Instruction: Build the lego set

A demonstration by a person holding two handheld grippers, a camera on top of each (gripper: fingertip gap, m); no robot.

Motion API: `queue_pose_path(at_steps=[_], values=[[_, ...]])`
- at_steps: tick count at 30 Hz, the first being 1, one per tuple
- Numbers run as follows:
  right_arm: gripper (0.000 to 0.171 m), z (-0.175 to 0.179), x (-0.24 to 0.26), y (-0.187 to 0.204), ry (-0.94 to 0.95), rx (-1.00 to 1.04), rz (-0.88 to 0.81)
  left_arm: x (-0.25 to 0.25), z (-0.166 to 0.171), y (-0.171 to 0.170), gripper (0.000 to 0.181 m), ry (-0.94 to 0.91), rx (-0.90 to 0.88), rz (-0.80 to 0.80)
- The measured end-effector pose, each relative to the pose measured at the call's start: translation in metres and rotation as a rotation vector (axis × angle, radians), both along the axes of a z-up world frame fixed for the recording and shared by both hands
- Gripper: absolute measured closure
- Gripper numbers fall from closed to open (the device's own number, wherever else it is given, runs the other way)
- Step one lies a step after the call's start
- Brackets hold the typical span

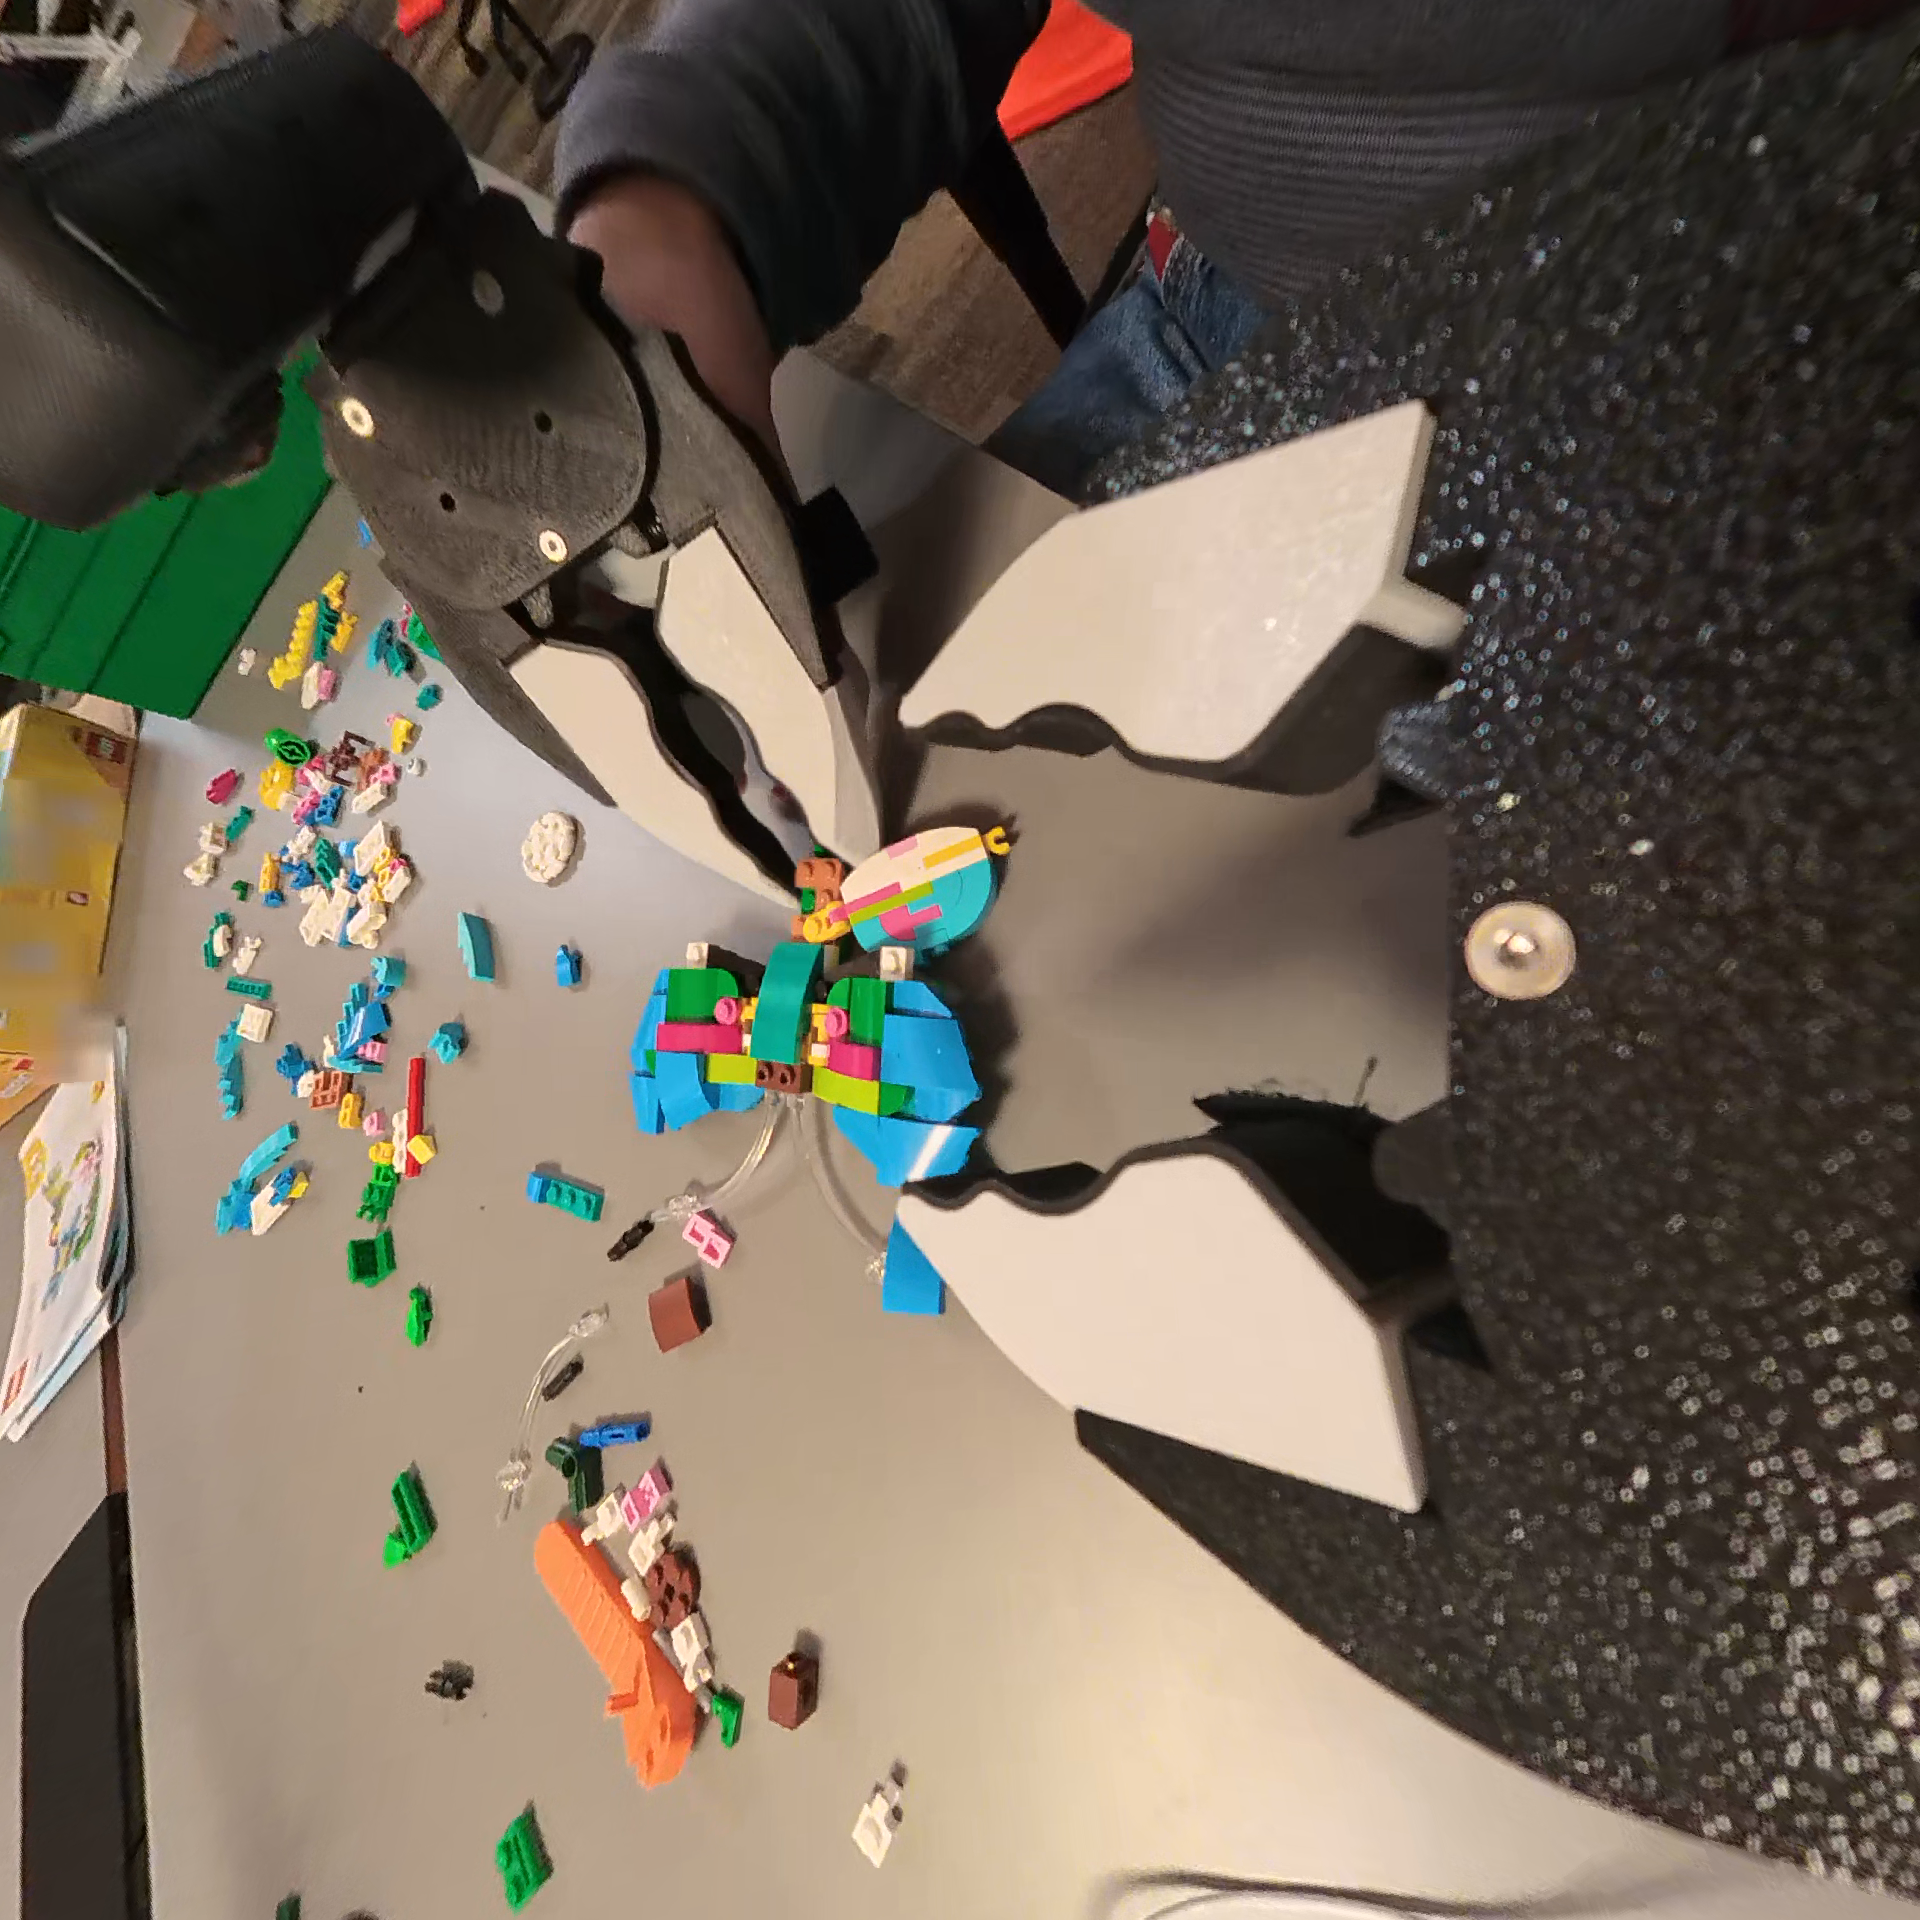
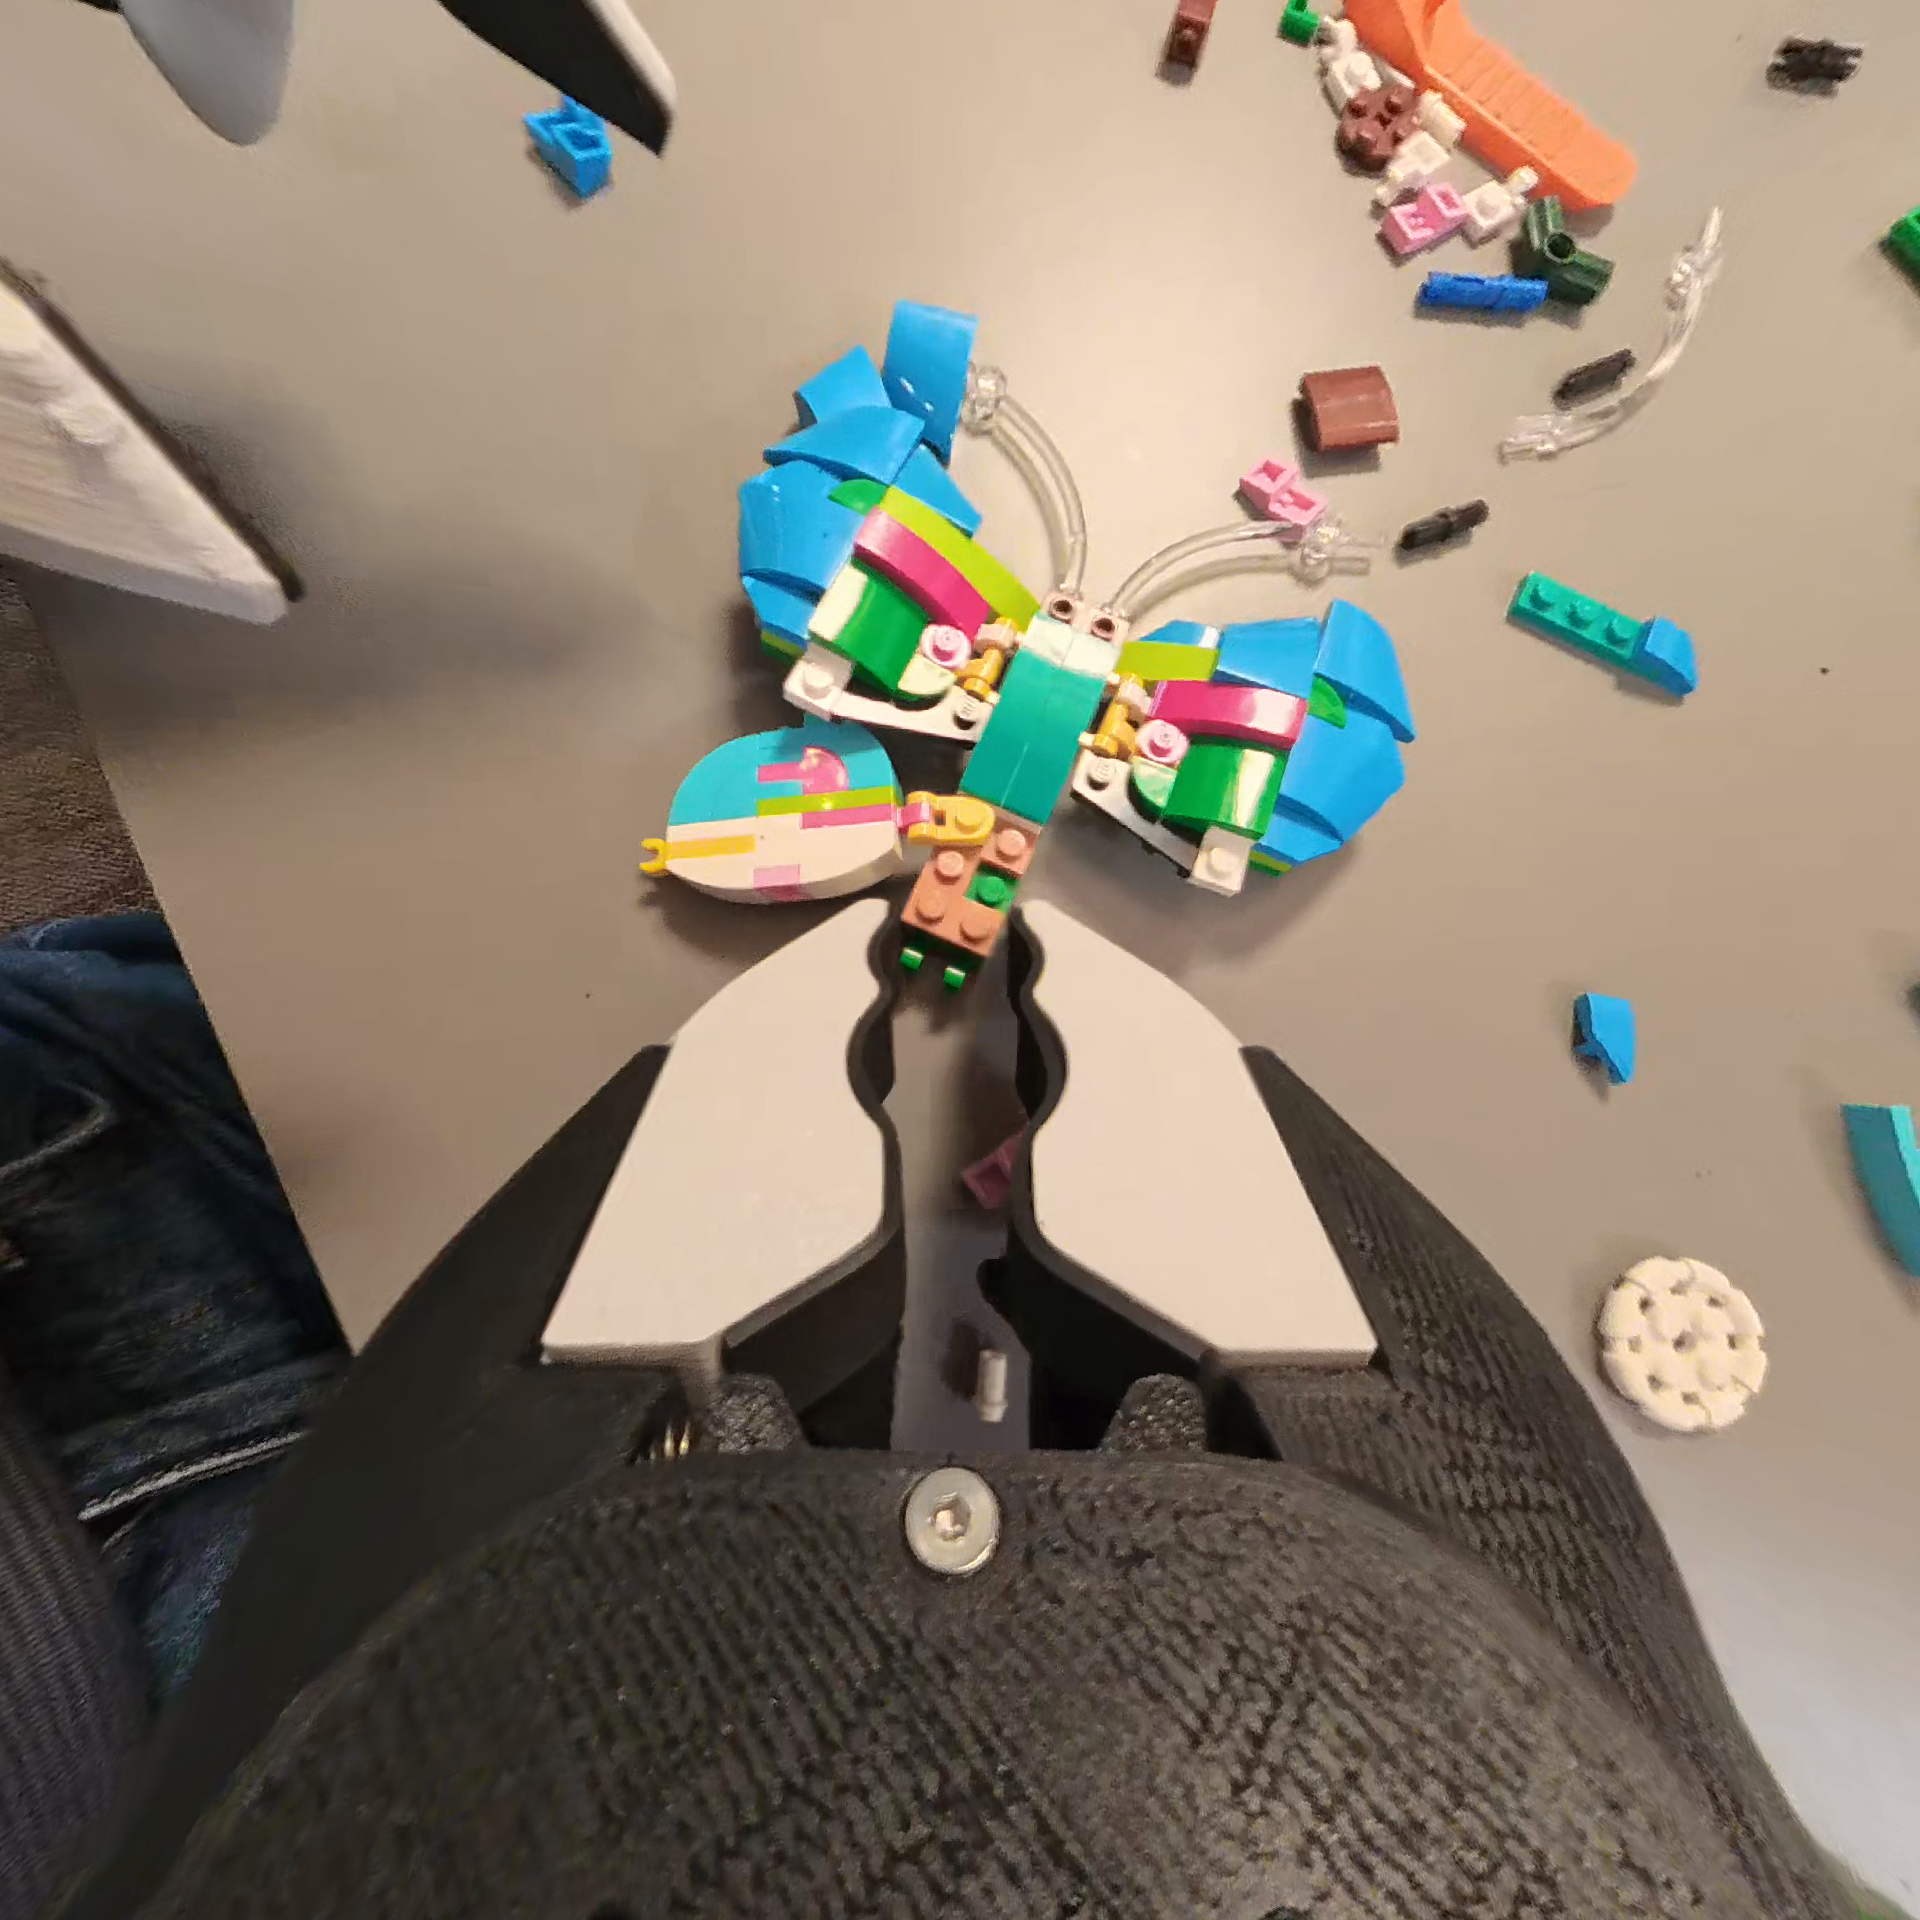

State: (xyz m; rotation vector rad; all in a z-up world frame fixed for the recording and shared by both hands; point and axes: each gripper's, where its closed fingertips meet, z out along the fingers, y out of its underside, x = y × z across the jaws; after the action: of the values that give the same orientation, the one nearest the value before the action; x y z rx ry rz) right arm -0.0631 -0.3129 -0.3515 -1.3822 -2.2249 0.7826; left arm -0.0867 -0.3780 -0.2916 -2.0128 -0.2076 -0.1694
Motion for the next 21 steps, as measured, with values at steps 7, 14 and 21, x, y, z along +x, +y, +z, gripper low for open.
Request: queue_pose_path(at_steps=[7, 14, 21], values=[[0.155, 0.011, -0.009, -0.001, 0.189, 0.055, 0.060, -0.004, 0.010, -0.005, 0.103, -0.131, 0.153, 0.020], [0.156, 0.044, -0.021, 0.008, 0.448, 0.075, 0.020, -0.014, 0.017, -0.006, 0.105, -0.338, 0.325, 0.054], [0.156, 0.074, -0.028, 0.016, 0.597, 0.098, -0.001, -0.001, 0.029, 0.004, 0.107, -0.578, 0.440, -0.026]])
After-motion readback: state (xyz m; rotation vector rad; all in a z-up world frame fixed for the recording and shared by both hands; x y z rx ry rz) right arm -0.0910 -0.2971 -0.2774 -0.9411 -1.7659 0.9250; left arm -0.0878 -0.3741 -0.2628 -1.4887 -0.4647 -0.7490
